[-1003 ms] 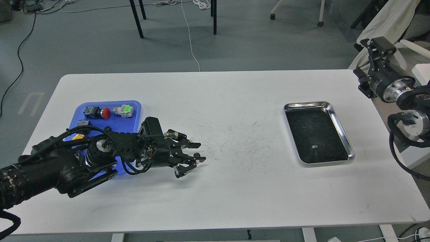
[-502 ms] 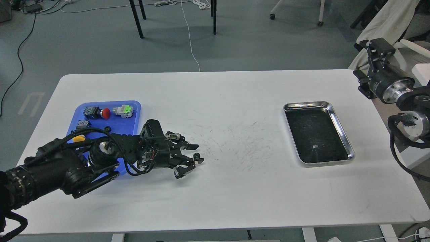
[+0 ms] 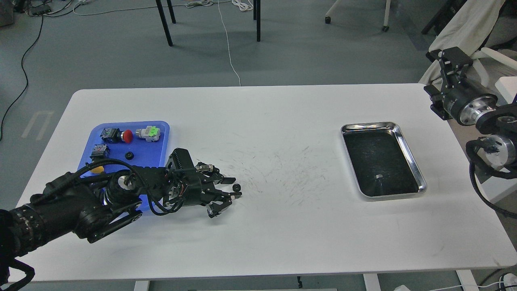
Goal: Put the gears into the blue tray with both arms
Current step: 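Grasp the black part on the table with the left gripper, then carry the black part into the blue tray and release it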
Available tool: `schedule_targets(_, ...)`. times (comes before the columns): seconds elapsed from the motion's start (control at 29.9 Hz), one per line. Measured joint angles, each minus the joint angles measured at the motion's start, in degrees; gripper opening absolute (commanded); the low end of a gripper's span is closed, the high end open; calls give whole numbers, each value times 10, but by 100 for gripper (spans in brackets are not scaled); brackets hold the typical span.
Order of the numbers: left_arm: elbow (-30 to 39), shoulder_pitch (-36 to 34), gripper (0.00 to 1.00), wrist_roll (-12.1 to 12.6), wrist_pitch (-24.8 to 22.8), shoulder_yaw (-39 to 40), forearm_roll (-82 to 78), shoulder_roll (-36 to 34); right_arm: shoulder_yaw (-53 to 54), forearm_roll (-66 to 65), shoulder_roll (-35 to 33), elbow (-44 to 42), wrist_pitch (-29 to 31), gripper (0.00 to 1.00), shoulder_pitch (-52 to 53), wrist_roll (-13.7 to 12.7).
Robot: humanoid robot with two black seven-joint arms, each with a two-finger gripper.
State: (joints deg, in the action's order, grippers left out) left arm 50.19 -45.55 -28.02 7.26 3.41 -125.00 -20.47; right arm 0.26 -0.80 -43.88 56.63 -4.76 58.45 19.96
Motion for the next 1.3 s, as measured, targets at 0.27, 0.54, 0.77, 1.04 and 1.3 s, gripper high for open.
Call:
schedule_targets(0.27,0,-1,15,0,3,0,0,1,0,-1,0,0,-1,97,0,0)
schedule_targets(0.54,7,-3,9,0,6,2,0,-7,0,-8,-2,-1,0,97,-2,0)
schedule_targets(0.77,10,-7,8,0,6,6,0,-21,0,-10,2,-6,0,97,-5,1)
schedule_targets(1.04,17,-23,7,0,6,9,0,-55,2,-10,4,-9,0,97,-6,1)
schedule_targets(1.3,25,-33,6,0,6,30,0,-132,3,-11,10,-19,3,97,-7,1)
